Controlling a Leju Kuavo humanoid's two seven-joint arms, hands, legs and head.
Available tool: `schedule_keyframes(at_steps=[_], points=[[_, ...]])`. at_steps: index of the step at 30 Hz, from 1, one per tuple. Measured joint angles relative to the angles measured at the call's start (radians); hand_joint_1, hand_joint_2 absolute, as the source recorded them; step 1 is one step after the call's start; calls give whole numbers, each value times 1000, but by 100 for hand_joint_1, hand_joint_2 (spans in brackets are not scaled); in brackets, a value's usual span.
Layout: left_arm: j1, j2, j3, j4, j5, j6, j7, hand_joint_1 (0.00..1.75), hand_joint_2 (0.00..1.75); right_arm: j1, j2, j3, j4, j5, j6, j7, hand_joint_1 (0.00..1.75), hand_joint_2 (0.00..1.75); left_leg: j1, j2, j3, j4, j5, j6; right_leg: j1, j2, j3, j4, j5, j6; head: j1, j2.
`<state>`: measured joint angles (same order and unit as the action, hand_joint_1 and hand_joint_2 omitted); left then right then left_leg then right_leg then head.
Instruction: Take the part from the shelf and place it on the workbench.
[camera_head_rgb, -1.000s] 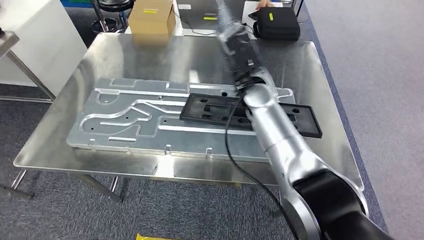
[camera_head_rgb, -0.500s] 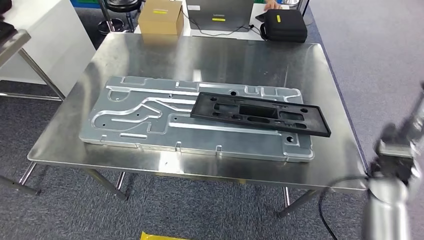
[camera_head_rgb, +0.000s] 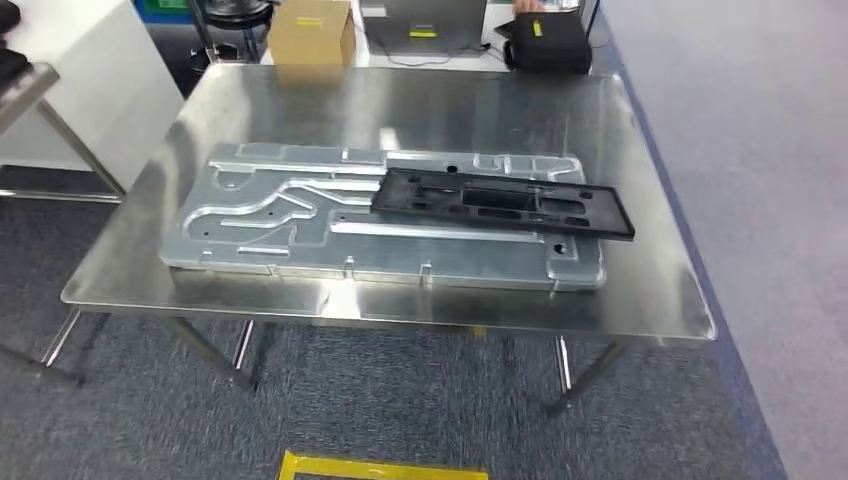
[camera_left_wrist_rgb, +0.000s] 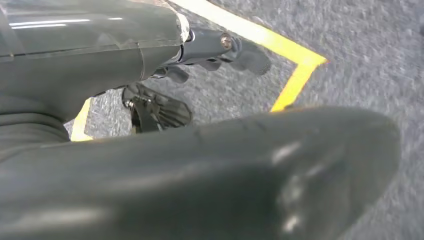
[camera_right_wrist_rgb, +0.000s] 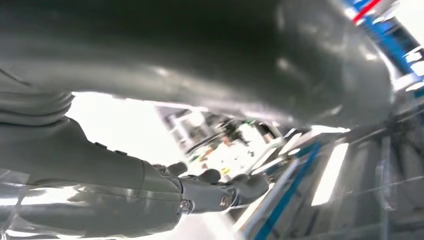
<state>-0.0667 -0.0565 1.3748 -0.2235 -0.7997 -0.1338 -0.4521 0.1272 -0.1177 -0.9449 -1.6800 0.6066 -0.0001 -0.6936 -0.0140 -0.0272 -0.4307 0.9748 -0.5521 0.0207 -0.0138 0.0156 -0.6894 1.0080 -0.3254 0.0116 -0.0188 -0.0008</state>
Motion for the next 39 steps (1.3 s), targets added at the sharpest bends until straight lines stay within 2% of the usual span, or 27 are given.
schedule_keyframes(at_steps=[2,3,6,7,8,9,11,13,14,15,17,18,21,22,23,24,25,27,28,30,32,33,34,35,37,38,39], points=[[-2,-2,5,0,4,-1,-1,0,0,3,17,-43,-9,53,2,2,0,0,2,18,-12,-5,25,13,-3,7,-7,-3,1,9,-1,0],[-3,-4,8,0,8,-1,-2,0,0,3,23,-66,-10,87,4,7,0,0,4,28,-21,-9,40,20,-4,6,-16,13,-27,12,0,0],[-4,-7,15,0,15,2,-2,0,0,-13,32,-134,26,206,20,33,0,0,4,56,-59,-12,75,31,-9,-3,-53,168,-186,20,4,0],[-4,-7,17,0,16,3,-2,0,0,-22,31,-156,56,257,22,45,0,0,4,65,-74,-12,86,32,-10,-4,-58,229,-213,24,4,0],[-5,-8,19,0,18,3,-1,0,0,-30,28,-178,100,326,19,64,0,0,3,73,-90,-11,97,30,-12,-5,-51,270,-215,29,4,0],[-6,-10,21,0,19,3,-1,0,0,-38,20,-202,158,406,9,84,0,0,3,81,-107,-8,108,28,-15,-7,-30,282,-196,33,4,0],[-8,-13,22,0,21,3,-1,0,0,-55,-6,-257,301,561,-30,114,0,0,2,91,-139,1,128,22,-20,-25,65,205,-156,37,4,0],[-7,-17,23,0,21,3,0,0,0,-79,-37,-307,454,674,-55,164,0,0,1,101,-163,16,141,11,-15,-53,184,53,-177,32,3,0],[-8,-20,24,0,19,3,1,0,0,-90,-51,-327,536,725,-47,220,0,0,3,108,-169,21,148,5,-8,-62,220,-3,-193,26,3,0],[-8,-23,25,0,16,2,2,0,0,-97,-62,-345,624,775,-32,291,0,0,7,115,-174,23,156,-2,0,-63,234,-35,-202,18,2,0],[-9,-28,26,0,8,1,3,0,0,-102,-73,-380,799,847,1,427,0,0,18,115,-182,27,159,-15,8,-56,222,-45,-188,-2,2,0],[-7,-30,26,0,4,0,4,0,0,-106,-74,-397,880,862,13,479,0,0,21,99,-190,43,136,-22,9,-52,214,-46,-178,-12,3,0],[-1,-32,26,0,-8,-4,8,0,0,-131,-58,-439,1079,861,58,620,0,0,24,44,-222,190,-10,-32,10,-32,175,-42,-146,-33,2,0],[-2,-33,25,0,-12,-6,9,0,0,-139,-46,-452,1132,858,71,674,0,0,23,38,-229,247,-44,-32,13,-25,160,-39,-136,-37,2,0],[-5,-32,25,0,-14,-7,10,0,0,-145,-32,-465,1179,859,84,727,0,0,21,36,-225,285,-56,-30,16,-19,143,-34,-126,-38,2,0],[-8,-31,25,0,-16,-10,10,0,0,-149,-17,-475,1220,864,96,772,0,0,18,35,-208,292,-44,-25,18,-15,126,-29,-117,-40,2,0],[-11,-30,24,0,-18,-11,10,0,0,-152,-2,-481,1255,872,106,805,0,0,13,35,-174,262,-18,-16,21,-11,109,-24,-108,-41,2,0],[-15,-25,21,0,-24,-14,9,0,0,-160,30,-484,1311,895,126,835,0,0,-2,33,-66,123,20,10,24,-4,83,-15,-90,-40,2,0],[-17,-21,19,-1,-27,-15,9,0,0,-164,44,-483,1333,908,137,842,0,0,-8,33,-16,48,22,19,23,-2,75,-13,-81,-38,3,0],[-22,-16,16,-2,-32,-16,7,0,0,-171,74,-480,1371,928,155,847,0,0,-15,32,29,-35,12,28,19,-2,69,-16,-62,-31,1,0],[-24,-15,13,-2,-37,-17,5,0,0,-175,99,-476,1397,941,167,848,0,0,-15,34,23,-51,35,30,15,-4,66,-21,-48,-21,-3,0],[-24,-15,11,-2,-40,-16,4,0,0,-177,109,-473,1406,946,174,848,0,0,-14,37,17,-59,48,34,14,-4,61,-13,-62,-17,-5,0],[-24,-15,10,-2,-41,-16,3,0,0,-178,118,-470,1415,950,179,848,0,0,-11,39,8,-65,64,37,13,-5,52,12,-97,-13,-4,0],[-24,-15,9,-2,-43,-15,3,0,0,-179,127,-465,1423,953,186,849,0,0,-9,42,-5,-67,77,39,10,-6,39,58,-151,-8,-4,0],[-24,-15,7,-2,-46,-14,3,0,0,-182,140,-455,1436,959,196,853,0,0,-9,44,-39,-60,99,39,3,-7,11,186,-248,2,-3,0],[-24,-15,6,-2,-47,-13,3,0,0,-183,146,-449,1441,961,202,855,0,0,-9,47,-57,-54,109,36,-2,-7,5,242,-262,8,-3,0],[-25,-15,5,-2,-48,-12,3,0,0,-185,151,-441,1445,963,207,855,0,0,-7,49,-78,-45,118,33,-6,-8,12,272,-249,14,-3,0]])
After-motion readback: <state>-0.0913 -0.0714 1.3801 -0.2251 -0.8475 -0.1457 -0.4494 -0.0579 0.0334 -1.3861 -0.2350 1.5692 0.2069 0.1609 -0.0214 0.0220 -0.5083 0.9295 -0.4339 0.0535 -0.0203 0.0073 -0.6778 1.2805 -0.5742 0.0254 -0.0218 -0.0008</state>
